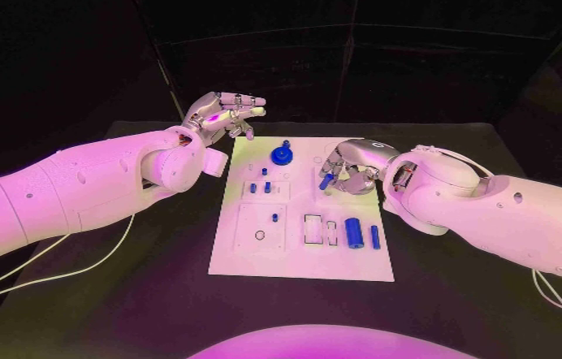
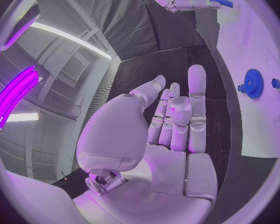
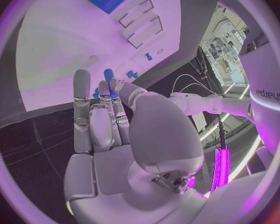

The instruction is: Assemble the parts on the task board

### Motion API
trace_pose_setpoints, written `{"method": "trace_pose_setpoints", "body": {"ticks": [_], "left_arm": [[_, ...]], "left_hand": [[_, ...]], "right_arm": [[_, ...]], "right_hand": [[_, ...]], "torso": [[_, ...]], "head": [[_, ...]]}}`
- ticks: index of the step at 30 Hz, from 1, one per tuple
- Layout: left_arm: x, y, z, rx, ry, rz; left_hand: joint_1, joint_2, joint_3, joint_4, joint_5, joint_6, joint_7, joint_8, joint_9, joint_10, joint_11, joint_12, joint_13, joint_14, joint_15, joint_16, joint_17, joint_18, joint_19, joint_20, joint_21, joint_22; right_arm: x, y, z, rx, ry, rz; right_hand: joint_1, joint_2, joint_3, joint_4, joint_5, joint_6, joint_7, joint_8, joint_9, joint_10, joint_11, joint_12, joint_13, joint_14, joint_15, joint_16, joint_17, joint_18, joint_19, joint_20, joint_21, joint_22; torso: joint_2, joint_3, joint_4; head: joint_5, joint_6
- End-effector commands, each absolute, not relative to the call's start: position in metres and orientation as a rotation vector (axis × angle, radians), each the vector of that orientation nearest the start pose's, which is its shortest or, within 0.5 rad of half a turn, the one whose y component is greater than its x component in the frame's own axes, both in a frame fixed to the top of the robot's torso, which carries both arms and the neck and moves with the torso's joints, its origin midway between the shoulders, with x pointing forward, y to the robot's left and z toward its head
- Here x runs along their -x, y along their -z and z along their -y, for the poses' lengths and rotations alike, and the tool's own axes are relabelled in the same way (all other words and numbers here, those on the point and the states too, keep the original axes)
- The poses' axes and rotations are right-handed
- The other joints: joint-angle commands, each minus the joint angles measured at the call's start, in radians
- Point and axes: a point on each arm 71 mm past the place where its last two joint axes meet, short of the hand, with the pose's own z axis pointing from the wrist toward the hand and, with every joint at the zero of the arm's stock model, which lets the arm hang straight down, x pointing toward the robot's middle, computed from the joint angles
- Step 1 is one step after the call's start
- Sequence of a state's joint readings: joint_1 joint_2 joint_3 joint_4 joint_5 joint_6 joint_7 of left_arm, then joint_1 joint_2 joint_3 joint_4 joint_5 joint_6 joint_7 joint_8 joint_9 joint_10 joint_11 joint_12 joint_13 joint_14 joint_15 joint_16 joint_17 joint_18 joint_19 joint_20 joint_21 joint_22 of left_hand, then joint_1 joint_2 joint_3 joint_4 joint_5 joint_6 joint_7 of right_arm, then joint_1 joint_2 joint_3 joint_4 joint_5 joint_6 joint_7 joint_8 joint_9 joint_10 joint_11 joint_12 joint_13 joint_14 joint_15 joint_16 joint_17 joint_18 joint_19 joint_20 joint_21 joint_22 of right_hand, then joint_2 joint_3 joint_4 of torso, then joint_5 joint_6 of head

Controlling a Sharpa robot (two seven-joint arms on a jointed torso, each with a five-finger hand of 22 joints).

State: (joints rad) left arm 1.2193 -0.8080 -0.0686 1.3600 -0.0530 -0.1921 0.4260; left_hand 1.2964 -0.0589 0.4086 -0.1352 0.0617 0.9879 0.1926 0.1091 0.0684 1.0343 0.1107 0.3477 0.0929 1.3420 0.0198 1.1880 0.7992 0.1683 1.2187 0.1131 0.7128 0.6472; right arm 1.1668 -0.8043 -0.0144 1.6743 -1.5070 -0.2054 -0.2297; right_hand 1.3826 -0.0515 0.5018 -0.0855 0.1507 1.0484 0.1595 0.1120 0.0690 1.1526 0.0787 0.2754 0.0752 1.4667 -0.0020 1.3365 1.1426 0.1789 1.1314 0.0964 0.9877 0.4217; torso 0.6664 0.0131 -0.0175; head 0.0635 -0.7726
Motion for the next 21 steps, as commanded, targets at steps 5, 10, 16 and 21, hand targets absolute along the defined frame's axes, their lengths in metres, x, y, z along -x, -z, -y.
{"method": "trace_pose_setpoints", "body": {"ticks": [5, 10, 16, 21], "left_arm": [[-0.516, 0.184, -0.233, 1.02, 1.555, -1.423], [-0.517, 0.184, -0.23, 1.017, 1.563, -1.426], [-0.517, 0.185, -0.227, 1.015, 1.567, -1.429], [-0.518, 0.185, -0.224, 1.014, 1.573, -1.432]], "left_hand": [[0.001, 0.008, -0.001, -0.001, -0.004, -0.002, -0.005, 0.003, 0.001, -0.006, 0.0, 0.004, 0.001, -0.002, 0.001, 0.003, -0.001, 0.014, -0.002, 0.006, 0.002, 0.001], [0.001, 0.008, -0.001, -0.001, -0.004, -0.002, -0.005, 0.003, 0.001, -0.006, 0.0, 0.004, 0.001, -0.002, 0.001, 0.003, -0.001, 0.014, -0.002, 0.006, 0.002, 0.001], [0.0, 0.008, -0.002, 0.0, -0.004, -0.002, -0.005, 0.004, 0.001, -0.007, 0.0, 0.005, 0.001, -0.003, 0.001, 0.004, -0.001, 0.015, -0.003, 0.006, 0.002, 0.001], [0.0, 0.008, -0.002, 0.0, -0.004, -0.002, -0.005, 0.004, 0.001, -0.007, 0.0, 0.005, 0.001, -0.003, 0.001, 0.004, -0.001, 0.015, -0.003, 0.006, 0.002, 0.001]], "right_arm": [[-0.441, 0.174, 0.124, 0.157, -0.884, -1.738], [-0.436, 0.174, 0.099, 0.193, -0.965, -1.745], [-0.425, 0.185, 0.067, 0.265, -1.042, -1.751], [-0.416, 0.201, 0.046, 0.316, -1.083, -1.771]], "right_hand": [[-0.01, -0.005, 0.006, 0.001, 0.006, 0.003, 0.002, 0.0, 0.001, 0.003, 0.001, -0.001, -0.001, 0.027, -0.005, 0.002, 0.002, 0.006, -0.005, -0.004, 0.007, 0.002], [-0.012, -0.013, 0.008, -0.003, 0.014, 0.005, 0.001, 0.0, 0.001, 0.004, 0.001, -0.002, -0.001, 0.027, -0.006, 0.002, 0.001, 0.006, -0.006, -0.004, 0.008, 0.003], [-0.016, -0.016, 0.008, -0.004, 0.022, 0.006, 0.001, 0.0, 0.001, 0.005, 0.001, -0.002, -0.001, 0.027, -0.006, 0.002, 0.001, 0.006, -0.007, -0.004, 0.009, 0.003], [-0.018, -0.016, 0.008, -0.003, 0.026, 0.008, 0.001, 0.0, 0.001, 0.006, 0.001, -0.002, -0.001, 0.027, -0.006, 0.002, 0.001, 0.006, -0.007, -0.004, 0.01, 0.004]], "torso": [[0.001, -0.0013, 0.0013], [0.002, -0.0008, 0.0043], [0.002, -0.0006, 0.0011], [0.002, 0.0009, 0.0026]], "head": [[0.002, -0.001], [0.009, -0.001], [0.044, -0.007], [0.067, -0.015]]}}
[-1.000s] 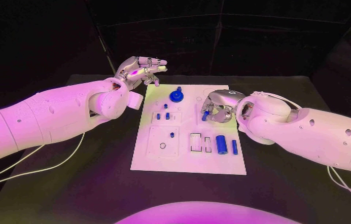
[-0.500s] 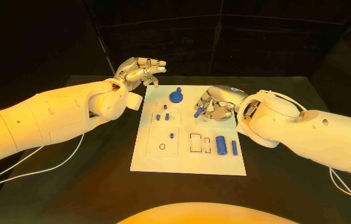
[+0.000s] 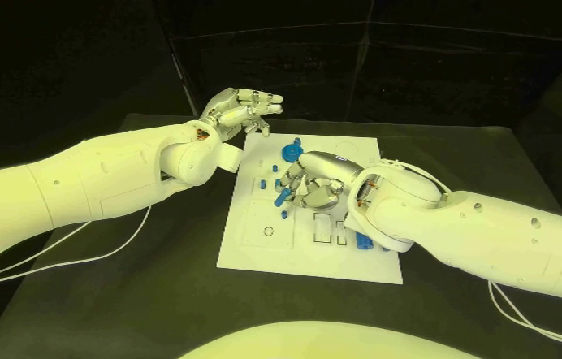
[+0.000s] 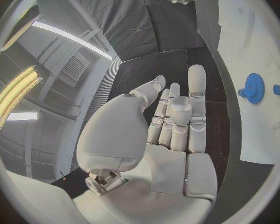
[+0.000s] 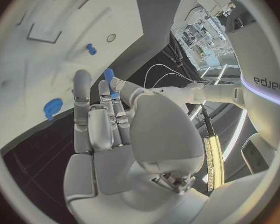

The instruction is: Assemble the parts on the task board

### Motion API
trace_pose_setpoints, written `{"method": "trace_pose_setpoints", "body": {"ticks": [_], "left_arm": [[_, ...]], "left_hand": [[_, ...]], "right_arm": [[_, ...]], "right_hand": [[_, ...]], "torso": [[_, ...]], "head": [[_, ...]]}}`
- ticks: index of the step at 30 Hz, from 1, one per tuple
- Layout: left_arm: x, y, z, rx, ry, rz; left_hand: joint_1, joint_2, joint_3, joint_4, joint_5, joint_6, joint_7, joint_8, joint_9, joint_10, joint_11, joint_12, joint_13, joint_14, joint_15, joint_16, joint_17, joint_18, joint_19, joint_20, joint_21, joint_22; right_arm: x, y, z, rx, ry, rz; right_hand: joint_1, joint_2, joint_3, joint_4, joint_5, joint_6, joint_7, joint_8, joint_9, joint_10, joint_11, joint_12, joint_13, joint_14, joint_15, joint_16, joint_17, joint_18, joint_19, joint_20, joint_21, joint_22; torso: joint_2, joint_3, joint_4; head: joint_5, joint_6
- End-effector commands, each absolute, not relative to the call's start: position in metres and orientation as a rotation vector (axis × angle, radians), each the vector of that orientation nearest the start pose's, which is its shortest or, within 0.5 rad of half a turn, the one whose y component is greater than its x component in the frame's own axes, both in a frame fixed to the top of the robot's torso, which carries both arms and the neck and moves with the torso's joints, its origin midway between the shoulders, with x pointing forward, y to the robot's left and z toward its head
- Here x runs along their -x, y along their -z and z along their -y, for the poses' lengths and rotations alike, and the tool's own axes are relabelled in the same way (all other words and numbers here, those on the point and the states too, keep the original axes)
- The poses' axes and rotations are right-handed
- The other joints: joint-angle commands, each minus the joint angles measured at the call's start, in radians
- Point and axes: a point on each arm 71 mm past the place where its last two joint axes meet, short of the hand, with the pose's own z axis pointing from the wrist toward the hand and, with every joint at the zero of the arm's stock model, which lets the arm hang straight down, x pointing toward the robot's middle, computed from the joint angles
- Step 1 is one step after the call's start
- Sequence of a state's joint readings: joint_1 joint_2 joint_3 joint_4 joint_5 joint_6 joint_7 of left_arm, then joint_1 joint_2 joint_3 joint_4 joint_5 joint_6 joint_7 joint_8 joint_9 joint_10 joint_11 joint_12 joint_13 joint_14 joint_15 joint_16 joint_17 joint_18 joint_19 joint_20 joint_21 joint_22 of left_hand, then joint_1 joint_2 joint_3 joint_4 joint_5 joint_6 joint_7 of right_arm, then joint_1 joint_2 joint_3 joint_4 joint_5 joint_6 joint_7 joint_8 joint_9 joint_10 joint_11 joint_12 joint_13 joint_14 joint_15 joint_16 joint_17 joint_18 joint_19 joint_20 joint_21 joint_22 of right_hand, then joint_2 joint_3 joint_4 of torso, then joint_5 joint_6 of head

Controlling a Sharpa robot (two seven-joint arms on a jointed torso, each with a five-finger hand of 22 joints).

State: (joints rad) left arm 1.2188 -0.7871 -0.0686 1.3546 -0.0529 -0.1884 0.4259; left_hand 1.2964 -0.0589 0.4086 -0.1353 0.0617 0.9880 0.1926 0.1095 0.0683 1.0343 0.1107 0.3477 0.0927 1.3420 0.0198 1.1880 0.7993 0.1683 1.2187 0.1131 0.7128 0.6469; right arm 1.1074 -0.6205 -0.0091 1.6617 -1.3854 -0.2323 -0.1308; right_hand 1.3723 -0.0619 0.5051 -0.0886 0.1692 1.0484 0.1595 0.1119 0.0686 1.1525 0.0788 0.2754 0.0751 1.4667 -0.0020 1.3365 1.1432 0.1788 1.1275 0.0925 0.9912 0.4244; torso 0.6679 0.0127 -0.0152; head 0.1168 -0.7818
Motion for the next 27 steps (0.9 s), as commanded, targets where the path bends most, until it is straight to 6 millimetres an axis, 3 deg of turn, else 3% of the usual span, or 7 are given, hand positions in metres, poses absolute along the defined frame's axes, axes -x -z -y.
{"method": "trace_pose_setpoints", "body": {"ticks": [1, 11, 27], "left_arm": [[-0.518, 0.185, -0.223, 1.014, 1.574, -1.433], [-0.518, 0.185, -0.221, 1.013, 1.577, -1.435], [-0.519, 0.186, -0.22, 1.014, 1.576, -1.437]], "left_hand": [[0.0, 0.008, -0.002, 0.0, -0.004, -0.002, -0.005, 0.003, 0.002, -0.007, 0.0, 0.005, 0.001, -0.003, 0.001, 0.004, -0.001, 0.015, -0.003, 0.006, 0.002, 0.002], [0.0, 0.008, -0.002, 0.0, -0.004, -0.002, -0.005, 0.003, 0.002, -0.007, 0.0, 0.005, 0.001, -0.003, 0.001, 0.004, -0.001, 0.015, -0.003, 0.006, 0.002, 0.002], [-0.001, 0.008, -0.002, 0.0, -0.004, -0.004, -0.004, 0.004, 0.001, -0.009, 0.0, 0.006, 0.001, -0.003, 0.001, 0.003, -0.002, 0.015, -0.003, 0.006, 0.002, 0.002]], "right_arm": [[-0.414, 0.205, 0.043, 0.327, -1.086, -1.774], [-0.41, 0.224, 0.027, 0.39, -1.068, -1.778], [-0.407, 0.237, 0.023, 0.477, -0.993, -1.843]], "right_hand": [[-0.008, -0.006, 0.005, 0.0, 0.007, 0.008, 0.001, 0.0, 0.002, 0.006, 0.001, -0.002, -0.001, 0.027, -0.006, 0.002, 0.0, 0.006, -0.003, 0.0, 0.006, 0.001], [-0.01, -0.005, 0.005, 0.001, 0.01, 0.009, 0.0, 0.001, 0.002, 0.007, 0.0, -0.002, -0.001, 0.027, -0.006, 0.004, 0.004, 0.006, -0.004, 0.0, 0.007, 0.001], [-0.018, -0.007, 0.002, 0.003, 0.016, 0.011, 0.0, 0.001, 0.002, 0.009, 0.0, -0.003, -0.001, 0.028, -0.006, 0.005, 0.005, 0.006, -0.004, 0.0, 0.008, 0.002]], "torso": [[0.0, 0.0009, -0.0001], [0.0, 0.0, -0.0015], [0.0, -0.0002, -0.0014]], "head": [[0.019, -0.007], [0.047, -0.019], [0.058, -0.026]]}}
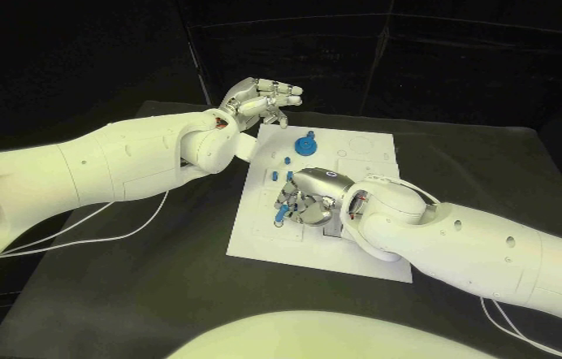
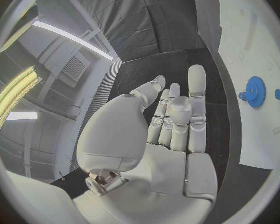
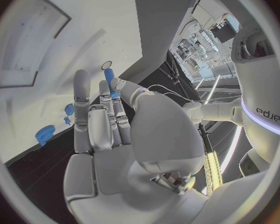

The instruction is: Assemble the parts on the task board

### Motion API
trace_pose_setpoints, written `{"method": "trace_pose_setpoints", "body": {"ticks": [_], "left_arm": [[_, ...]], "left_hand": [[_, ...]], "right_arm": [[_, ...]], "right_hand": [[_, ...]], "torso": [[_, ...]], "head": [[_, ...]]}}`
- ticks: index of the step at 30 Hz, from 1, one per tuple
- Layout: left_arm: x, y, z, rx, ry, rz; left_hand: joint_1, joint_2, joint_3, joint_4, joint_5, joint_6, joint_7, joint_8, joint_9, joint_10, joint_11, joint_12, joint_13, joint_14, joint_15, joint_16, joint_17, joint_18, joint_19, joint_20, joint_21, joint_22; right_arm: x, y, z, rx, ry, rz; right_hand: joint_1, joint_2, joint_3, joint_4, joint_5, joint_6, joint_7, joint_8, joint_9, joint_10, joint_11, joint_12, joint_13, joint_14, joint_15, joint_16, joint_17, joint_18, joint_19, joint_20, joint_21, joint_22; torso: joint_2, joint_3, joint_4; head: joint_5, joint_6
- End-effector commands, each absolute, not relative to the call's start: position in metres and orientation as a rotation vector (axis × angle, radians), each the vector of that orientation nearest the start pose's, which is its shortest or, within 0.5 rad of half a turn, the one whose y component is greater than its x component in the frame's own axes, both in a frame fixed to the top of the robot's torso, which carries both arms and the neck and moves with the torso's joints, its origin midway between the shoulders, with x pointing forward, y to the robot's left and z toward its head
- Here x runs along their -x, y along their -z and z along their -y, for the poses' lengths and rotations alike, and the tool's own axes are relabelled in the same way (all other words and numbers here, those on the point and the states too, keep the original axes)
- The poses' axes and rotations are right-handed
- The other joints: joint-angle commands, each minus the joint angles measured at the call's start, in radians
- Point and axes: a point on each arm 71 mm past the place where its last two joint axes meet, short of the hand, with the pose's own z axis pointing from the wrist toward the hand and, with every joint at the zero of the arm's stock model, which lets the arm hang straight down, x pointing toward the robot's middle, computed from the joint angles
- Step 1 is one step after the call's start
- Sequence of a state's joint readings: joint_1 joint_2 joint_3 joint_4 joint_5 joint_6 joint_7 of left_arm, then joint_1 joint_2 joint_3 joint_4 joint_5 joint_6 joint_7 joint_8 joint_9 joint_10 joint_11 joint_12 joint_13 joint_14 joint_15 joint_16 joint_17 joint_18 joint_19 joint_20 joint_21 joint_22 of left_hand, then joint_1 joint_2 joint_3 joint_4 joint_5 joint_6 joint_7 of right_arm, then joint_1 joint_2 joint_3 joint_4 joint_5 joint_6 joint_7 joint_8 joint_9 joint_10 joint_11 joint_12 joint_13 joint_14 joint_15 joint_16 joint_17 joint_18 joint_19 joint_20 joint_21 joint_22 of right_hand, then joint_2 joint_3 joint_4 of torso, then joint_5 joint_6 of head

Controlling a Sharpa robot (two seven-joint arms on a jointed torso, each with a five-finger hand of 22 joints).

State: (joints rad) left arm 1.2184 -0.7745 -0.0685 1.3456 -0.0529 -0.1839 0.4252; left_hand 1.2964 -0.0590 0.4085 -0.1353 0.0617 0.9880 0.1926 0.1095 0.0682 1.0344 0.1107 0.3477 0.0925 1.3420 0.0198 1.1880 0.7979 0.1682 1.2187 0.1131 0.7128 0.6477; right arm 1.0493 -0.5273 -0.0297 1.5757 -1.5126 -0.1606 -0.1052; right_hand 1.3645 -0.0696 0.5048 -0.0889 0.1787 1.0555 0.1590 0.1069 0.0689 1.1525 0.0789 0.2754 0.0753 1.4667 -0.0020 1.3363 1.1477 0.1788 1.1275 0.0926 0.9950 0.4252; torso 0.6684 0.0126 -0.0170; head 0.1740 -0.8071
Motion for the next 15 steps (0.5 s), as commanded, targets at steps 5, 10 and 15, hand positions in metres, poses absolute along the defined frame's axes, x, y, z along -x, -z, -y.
{"method": "trace_pose_setpoints", "body": {"ticks": [5, 10, 15], "left_arm": [[-0.5188, 0.1859, -0.22, 1.014, 1.577, -1.438], [-0.5188, 0.1859, -0.2201, 1.014, 1.577, -1.439], [-0.5187, 0.1859, -0.2199, 1.014, 1.578, -1.439]], "left_hand": [[-0.001, 0.008, -0.002, 0.0, -0.004, -0.004, -0.004, 0.004, 0.001, -0.009, 0.0, 0.006, 0.002, -0.003, 0.001, 0.003, -0.001, 0.015, -0.003, 0.006, 0.002, 0.001], [-0.001, 0.008, -0.002, 0.0, -0.004, -0.004, -0.004, 0.004, 0.001, -0.01, 0.0, 0.006, 0.001, -0.004, 0.001, 0.003, -0.002, 0.015, -0.003, 0.006, 0.002, 0.001], [-0.001, 0.008, -0.002, 0.0, -0.004, -0.004, -0.004, 0.004, 0.001, -0.01, 0.0, 0.006, 0.001, -0.004, 0.001, 0.003, -0.002, 0.015, -0.003, 0.006, 0.002, 0.001]], "right_arm": [[-0.4078, 0.2375, 0.0216, 0.48, -0.984, -1.84], [-0.4075, 0.2388, 0.0214, 0.482, -0.981, -1.842], [-0.406, 0.2417, 0.0208, 0.488, -0.978, -1.849]], "right_hand": [[-0.01, 0.001, 0.002, 0.003, 0.006, 0.004, 0.0, 0.006, 0.001, 0.009, 0.0, -0.003, -0.001, 0.028, -0.006, 0.005, 0.0, 0.006, -0.004, 0.0, 0.004, 0.001], [-0.012, 0.001, 0.002, 0.004, 0.008, 0.004, 0.0, 0.006, 0.001, 0.009, 0.0, -0.003, -0.001, 0.028, -0.006, 0.006, 0.003, 0.006, -0.004, 0.0, 0.004, 0.001], [-0.012, 0.001, 0.002, 0.004, 0.008, 0.004, 0.0, 0.006, 0.001, 0.009, 0.0, -0.003, -0.001, 0.028, -0.006, 0.006, 0.003, 0.006, -0.004, 0.0, 0.004, 0.001]], "torso": [[-0.001, -0.0006, 0.0006], [-0.001, -0.0005, -0.0003], [0.0, 0.0002, 0.0003]], "head": [[0.003, -0.003], [0.003, -0.003], [0.005, -0.005]]}}
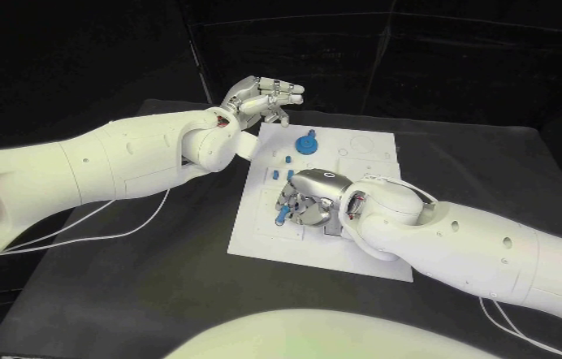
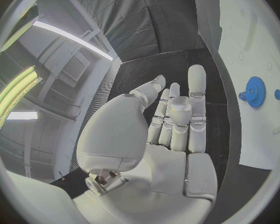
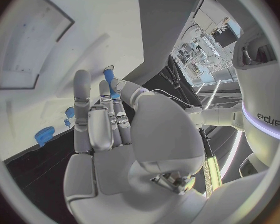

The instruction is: Assemble the parts on the task board

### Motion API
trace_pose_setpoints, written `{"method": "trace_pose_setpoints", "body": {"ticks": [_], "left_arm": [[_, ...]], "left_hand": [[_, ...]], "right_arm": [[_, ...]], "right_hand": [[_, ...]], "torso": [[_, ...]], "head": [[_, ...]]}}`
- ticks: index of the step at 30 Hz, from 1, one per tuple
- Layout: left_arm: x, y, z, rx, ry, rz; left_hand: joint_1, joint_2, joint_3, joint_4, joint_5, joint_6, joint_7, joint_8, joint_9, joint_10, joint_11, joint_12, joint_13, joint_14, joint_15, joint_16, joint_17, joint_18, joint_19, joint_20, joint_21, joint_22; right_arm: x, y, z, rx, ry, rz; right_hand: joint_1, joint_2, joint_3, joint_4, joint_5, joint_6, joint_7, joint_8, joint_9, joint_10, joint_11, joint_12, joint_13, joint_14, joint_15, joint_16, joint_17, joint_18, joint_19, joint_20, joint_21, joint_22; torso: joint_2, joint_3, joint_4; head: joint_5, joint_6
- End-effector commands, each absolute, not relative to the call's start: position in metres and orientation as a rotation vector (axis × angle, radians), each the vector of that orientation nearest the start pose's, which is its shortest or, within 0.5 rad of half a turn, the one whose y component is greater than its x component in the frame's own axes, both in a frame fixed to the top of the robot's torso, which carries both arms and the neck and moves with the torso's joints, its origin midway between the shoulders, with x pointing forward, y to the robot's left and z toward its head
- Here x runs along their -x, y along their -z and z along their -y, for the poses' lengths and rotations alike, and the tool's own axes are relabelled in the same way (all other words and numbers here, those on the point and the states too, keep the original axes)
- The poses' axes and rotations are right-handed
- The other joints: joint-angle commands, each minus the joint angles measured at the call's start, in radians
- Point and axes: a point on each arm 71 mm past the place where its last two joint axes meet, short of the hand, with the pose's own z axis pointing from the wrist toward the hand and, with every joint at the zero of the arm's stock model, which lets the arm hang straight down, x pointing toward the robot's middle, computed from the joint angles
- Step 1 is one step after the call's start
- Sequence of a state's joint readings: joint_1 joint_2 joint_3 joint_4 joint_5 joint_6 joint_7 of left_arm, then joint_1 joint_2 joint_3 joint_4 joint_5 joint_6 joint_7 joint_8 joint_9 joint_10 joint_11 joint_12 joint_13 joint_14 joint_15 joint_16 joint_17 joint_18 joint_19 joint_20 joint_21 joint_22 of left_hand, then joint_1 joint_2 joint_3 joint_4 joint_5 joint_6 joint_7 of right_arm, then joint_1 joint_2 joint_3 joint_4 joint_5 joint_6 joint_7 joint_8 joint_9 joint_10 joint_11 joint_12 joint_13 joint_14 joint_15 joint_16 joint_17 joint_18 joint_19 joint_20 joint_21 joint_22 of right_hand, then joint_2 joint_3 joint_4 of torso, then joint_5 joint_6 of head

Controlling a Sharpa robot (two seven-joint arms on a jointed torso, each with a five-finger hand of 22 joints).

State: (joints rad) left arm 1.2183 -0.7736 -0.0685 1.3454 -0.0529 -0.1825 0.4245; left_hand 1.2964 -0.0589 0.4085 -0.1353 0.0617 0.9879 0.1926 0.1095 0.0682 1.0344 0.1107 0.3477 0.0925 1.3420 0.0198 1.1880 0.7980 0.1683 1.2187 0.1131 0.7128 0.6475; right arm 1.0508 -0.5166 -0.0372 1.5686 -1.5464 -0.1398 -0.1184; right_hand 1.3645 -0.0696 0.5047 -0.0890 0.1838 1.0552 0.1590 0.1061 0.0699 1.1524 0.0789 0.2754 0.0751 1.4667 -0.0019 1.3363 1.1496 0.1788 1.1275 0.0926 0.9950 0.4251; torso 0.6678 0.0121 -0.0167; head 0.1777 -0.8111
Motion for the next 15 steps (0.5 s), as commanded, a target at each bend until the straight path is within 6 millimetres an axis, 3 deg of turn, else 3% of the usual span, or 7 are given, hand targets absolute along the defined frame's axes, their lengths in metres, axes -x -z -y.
{"method": "trace_pose_setpoints", "body": {"ticks": [1, 15], "left_arm": [[-0.5187, 0.1859, -0.2199, 1.014, 1.578, -1.439], [-0.5186, 0.1859, -0.2205, 1.014, 1.576, -1.439]], "left_hand": [[-0.001, 0.008, -0.002, 0.0, -0.004, -0.004, -0.004, 0.004, 0.001, -0.01, 0.0, 0.006, 0.001, -0.004, 0.001, 0.003, -0.002, 0.015, -0.003, 0.006, 0.002, 0.001], [-0.001, 0.008, -0.002, 0.0, -0.004, -0.004, -0.004, 0.004, 0.001, -0.01, 0.0, 0.006, 0.001, -0.004, 0.001, 0.003, -0.002, 0.015, -0.003, 0.006, 0.002, 0.001]], "right_arm": [[-0.4059, 0.242, 0.0206, 0.489, -0.977, -1.85], [-0.4025, 0.2461, 0.0162, 0.512, -0.975, -1.877]], "right_hand": [[-0.012, 0.001, 0.002, 0.004, 0.003, 0.005, 0.0, 0.007, 0.001, 0.009, 0.0, -0.003, -0.001, 0.028, -0.006, 0.006, 0.001, 0.006, -0.004, 0.0, 0.004, 0.001], [-0.014, 0.001, 0.001, 0.005, 0.004, 0.005, 0.0, 0.007, 0.001, 0.009, -0.001, -0.003, -0.001, 0.028, -0.006, 0.006, 0.001, 0.006, -0.004, 0.0, 0.004, 0.001]], "torso": [[0.0, 0.0005, 0.0003], [0.0, 0.0008, -0.0004]], "head": [[0.001, -0.001], [0.004, -0.006]]}}
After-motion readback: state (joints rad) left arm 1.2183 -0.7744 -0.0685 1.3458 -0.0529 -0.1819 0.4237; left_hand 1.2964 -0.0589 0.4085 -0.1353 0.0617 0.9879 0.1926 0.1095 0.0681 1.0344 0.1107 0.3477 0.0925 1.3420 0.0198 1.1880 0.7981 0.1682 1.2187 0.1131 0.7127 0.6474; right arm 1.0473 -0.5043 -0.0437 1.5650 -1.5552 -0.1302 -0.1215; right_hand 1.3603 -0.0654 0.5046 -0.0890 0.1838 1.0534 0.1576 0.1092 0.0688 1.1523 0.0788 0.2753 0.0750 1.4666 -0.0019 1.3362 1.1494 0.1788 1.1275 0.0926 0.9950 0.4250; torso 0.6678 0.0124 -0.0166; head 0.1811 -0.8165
